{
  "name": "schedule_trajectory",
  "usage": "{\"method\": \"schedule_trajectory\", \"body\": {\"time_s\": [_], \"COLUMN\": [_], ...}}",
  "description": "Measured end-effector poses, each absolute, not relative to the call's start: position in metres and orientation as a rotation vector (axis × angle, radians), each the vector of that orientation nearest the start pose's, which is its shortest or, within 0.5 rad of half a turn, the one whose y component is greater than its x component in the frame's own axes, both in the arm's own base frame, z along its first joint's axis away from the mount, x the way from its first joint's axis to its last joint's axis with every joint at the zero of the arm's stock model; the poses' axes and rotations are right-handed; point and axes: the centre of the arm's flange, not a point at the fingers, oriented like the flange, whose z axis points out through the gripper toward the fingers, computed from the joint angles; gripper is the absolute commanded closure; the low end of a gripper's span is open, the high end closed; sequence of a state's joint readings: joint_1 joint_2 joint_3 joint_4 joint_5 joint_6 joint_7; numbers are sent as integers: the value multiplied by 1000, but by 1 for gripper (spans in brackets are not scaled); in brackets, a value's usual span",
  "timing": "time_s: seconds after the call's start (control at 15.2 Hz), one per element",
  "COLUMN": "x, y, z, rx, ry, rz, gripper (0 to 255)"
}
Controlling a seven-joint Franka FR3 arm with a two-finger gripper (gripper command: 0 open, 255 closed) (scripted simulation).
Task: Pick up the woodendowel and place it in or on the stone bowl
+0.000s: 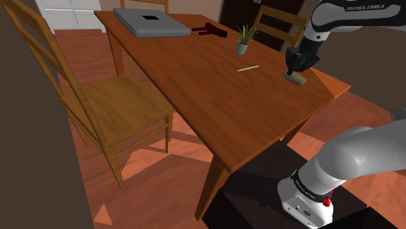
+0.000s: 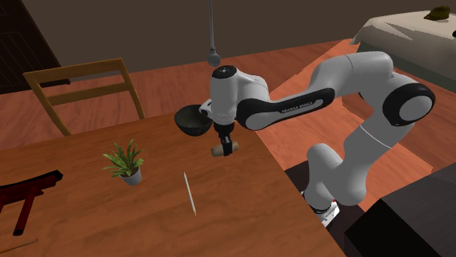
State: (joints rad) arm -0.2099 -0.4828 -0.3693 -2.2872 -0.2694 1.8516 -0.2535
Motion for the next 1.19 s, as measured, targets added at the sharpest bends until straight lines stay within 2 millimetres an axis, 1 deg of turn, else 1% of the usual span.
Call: {"method": "schedule_trajectory", "body": {"time_s": [0.33,0.73,0.79,1.19], "x": [330,330,330,330], "y": [-264,-265,-265,-265], "z": [500,496,496,496], "rx": [-3217,-3217,-3217,-3217], "ry": [350,350,350,350], "rz": [20,20,20,19], "gripper": [0,0,255,255]}}
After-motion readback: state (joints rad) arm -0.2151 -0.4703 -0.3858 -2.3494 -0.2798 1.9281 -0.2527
